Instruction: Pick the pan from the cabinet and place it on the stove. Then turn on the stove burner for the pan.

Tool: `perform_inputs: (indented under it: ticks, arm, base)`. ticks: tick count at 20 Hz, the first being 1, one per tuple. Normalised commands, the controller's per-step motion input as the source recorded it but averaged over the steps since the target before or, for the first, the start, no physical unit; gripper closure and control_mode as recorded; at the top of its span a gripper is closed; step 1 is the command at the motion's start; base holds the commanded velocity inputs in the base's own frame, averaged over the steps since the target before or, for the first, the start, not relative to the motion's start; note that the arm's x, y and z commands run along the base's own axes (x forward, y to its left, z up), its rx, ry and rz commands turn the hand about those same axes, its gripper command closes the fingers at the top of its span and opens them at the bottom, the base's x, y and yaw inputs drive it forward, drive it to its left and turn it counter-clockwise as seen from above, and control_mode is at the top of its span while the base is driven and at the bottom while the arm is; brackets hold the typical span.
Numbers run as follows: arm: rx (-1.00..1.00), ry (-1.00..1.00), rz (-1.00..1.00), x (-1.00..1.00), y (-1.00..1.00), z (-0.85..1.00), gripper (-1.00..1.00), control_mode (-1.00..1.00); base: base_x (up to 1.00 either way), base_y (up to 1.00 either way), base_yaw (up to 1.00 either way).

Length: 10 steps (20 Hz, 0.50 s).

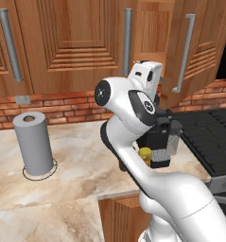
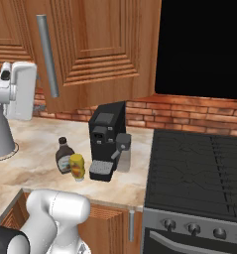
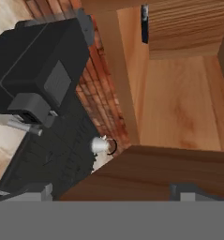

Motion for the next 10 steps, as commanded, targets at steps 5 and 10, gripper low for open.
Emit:
perform_inputs:
  ticks: [5, 10]
  arm:
    - [-0.02, 0.09, 0.00, -0.21, -0.41, -0.01, -1.00, -1.00]
    - [0.00, 0.00, -0.04, -0.89, -0.49, 0.00, -1.00, -1.00]
  base:
    - [0.00, 0.00, 0.00]
    - [0.00, 0.00, 0.00]
